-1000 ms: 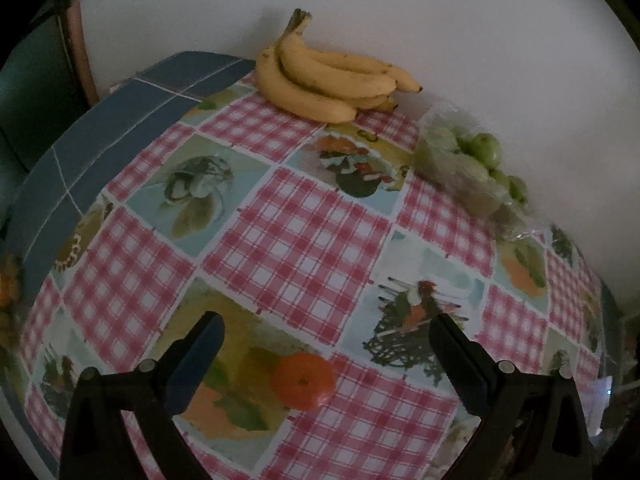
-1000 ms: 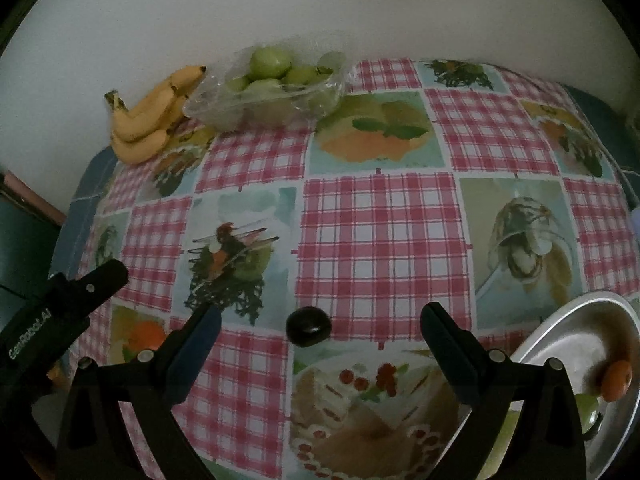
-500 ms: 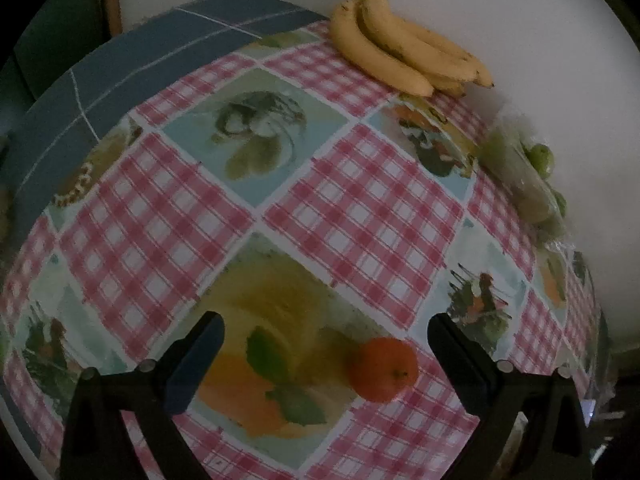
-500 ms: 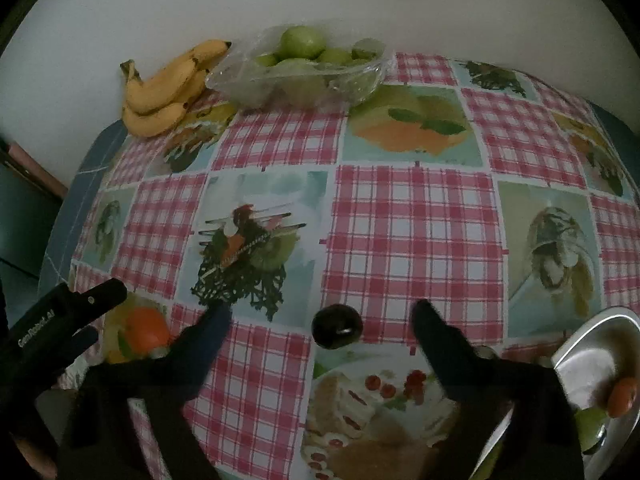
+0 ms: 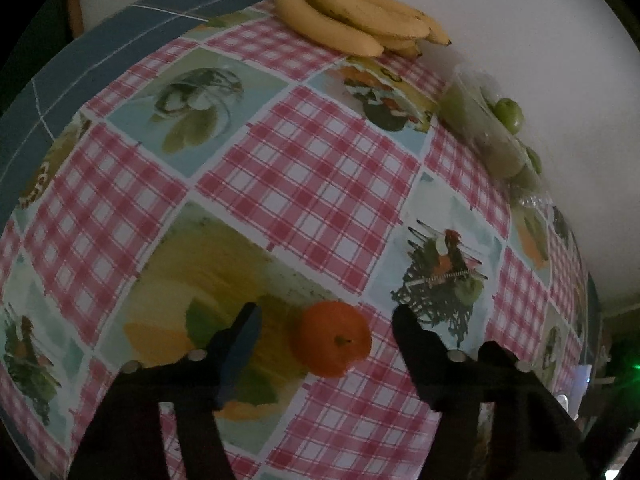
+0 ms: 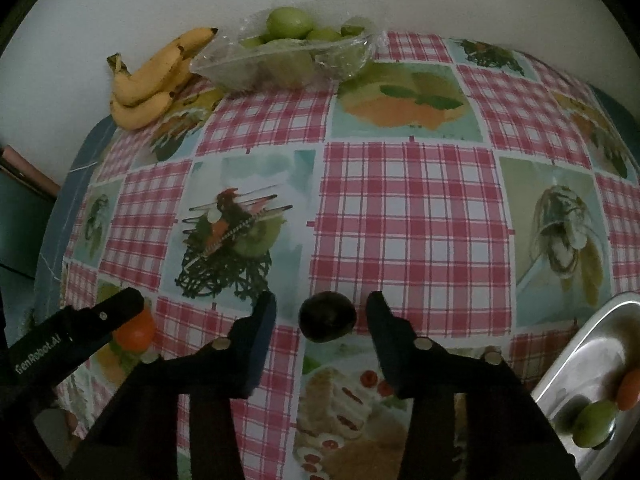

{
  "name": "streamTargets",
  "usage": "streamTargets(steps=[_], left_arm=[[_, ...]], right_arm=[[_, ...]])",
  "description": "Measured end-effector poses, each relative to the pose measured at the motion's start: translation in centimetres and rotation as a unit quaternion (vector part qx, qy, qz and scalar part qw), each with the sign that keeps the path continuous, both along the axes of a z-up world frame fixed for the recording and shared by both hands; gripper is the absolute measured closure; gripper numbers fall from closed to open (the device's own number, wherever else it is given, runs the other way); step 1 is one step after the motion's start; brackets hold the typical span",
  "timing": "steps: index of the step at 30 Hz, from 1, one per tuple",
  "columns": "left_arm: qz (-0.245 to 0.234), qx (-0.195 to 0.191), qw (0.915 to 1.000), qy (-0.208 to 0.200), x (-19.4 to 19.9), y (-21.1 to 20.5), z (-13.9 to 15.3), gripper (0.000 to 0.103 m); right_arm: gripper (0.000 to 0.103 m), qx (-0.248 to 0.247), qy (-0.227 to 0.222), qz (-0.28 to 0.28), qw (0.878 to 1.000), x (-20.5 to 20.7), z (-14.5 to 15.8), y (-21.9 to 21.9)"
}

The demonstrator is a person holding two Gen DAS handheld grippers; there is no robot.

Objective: Organize fruits
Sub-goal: 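Grasp the orange tangerine with the left tool while the right tool grasps the dark plum, then carry the tangerine and plum over the steel bowl with both tools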

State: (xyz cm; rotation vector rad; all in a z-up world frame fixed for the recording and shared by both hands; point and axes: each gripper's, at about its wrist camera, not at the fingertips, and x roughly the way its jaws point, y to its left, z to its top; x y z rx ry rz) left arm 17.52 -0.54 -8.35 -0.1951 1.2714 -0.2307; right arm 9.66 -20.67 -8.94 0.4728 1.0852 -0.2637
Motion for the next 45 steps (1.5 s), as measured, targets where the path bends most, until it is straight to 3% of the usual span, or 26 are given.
streamTargets(steps=[5,14,19,25,31,45], left_arm=[[0.0,-0.001,1.0,0.005,0.3,-0.3,-0.3,0.059],[0.011,-0.014,0.9998,-0.001,-0.2,1.1,0.4,0.061],[0.013,-0.029,0.9993,-0.017,-0.4,1.5,2.2,0.061],[-0.003,-0.028,0.9982,-0.052,-0.9,0.7,5.0,0.061],[-0.016,-0.029,0.9974,-0.064,-1.6,-0.9,6.0,0.061],[-0.053,-0.029,0.9943,-0.089,-4.9,-2.8,7.9,0.061]], right_arm=[[0.073,-0.002,0.003,-0.001,1.0,0.0,0.0,0.1],[0.074,0.008,0.001,-0.005,1.0,-0.5,0.3,-0.2],[0.074,0.002,-0.019,-0.007,1.0,-0.9,2.2,-0.2],[0.074,-0.005,-0.041,-0.006,0.999,-1.7,4.8,0.2],[0.074,-0.011,-0.039,-0.007,0.999,-2.6,6.2,0.8],[0.074,-0.011,-0.038,-0.023,0.999,-6.5,7.0,1.5]])
